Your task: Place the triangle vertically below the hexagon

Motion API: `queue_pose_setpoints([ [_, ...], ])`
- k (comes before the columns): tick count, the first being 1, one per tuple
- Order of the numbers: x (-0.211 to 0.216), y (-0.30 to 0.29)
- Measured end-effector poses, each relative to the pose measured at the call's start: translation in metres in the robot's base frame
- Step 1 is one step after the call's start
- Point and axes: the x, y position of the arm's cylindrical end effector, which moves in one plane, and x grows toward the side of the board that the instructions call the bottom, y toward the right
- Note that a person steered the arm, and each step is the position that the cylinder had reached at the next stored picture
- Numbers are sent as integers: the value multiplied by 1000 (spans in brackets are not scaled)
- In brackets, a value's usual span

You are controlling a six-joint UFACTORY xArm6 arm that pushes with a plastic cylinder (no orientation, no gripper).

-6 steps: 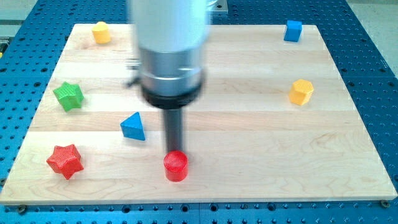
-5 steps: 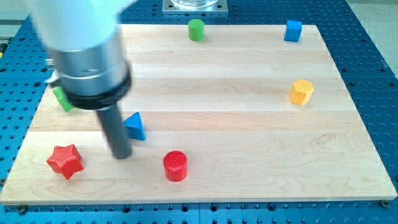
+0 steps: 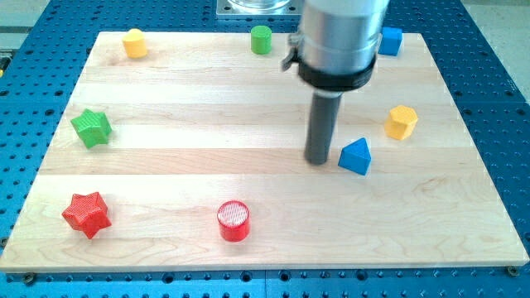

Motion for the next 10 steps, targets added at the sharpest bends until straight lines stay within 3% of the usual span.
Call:
queue_pose_setpoints([
  [1, 2, 41],
  [2, 69, 56],
  [4, 70, 6],
  [5, 96, 27],
  [6, 96, 81],
  [7, 96, 90],
  [8, 81, 53],
  [10, 26, 52],
])
